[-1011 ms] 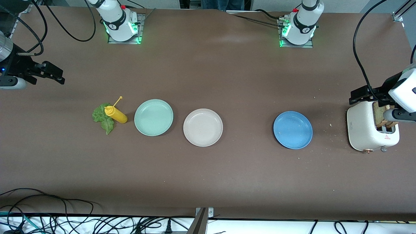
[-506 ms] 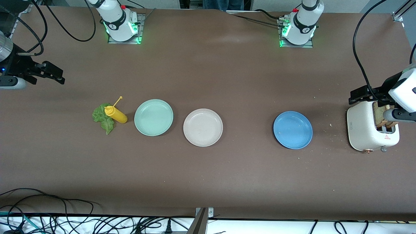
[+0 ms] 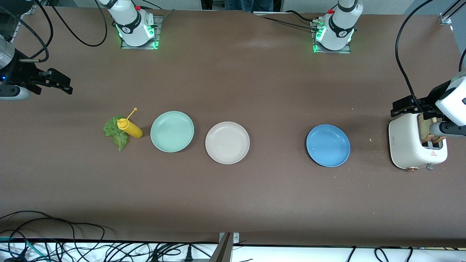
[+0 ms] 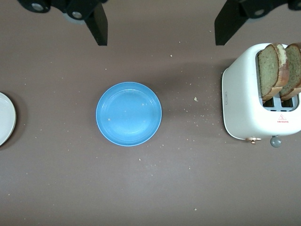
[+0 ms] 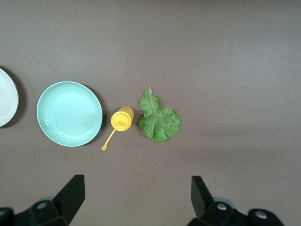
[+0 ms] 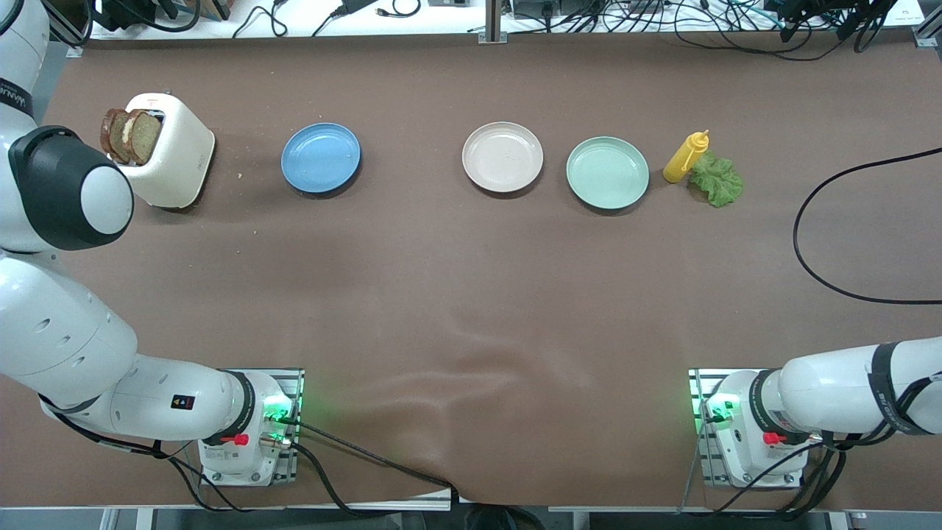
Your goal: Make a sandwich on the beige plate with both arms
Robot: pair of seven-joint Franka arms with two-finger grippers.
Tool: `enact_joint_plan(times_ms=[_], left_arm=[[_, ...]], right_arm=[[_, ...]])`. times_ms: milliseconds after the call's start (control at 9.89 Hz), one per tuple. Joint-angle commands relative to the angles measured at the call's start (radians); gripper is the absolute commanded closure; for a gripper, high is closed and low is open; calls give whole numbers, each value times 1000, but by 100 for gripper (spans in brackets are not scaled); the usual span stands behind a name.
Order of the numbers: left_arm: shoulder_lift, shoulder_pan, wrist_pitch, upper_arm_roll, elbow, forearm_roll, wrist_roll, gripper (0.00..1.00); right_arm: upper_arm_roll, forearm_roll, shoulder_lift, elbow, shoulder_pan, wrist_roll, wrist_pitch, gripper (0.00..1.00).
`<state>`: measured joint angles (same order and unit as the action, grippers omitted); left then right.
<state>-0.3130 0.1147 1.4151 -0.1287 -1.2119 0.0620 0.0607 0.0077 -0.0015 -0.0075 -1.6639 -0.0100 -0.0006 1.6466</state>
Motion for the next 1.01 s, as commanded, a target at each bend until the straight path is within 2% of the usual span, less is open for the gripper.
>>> enact_joint_plan(times_ms=[0, 910], left_arm=[[6, -9, 7, -2, -3, 35, 7, 0], [-3, -9, 38, -2, -11, 35, 7, 0]], right_arm=[[-3, 17, -5, 6, -1, 8, -13, 0], [-3, 17, -5, 6, -1, 8, -19, 0]])
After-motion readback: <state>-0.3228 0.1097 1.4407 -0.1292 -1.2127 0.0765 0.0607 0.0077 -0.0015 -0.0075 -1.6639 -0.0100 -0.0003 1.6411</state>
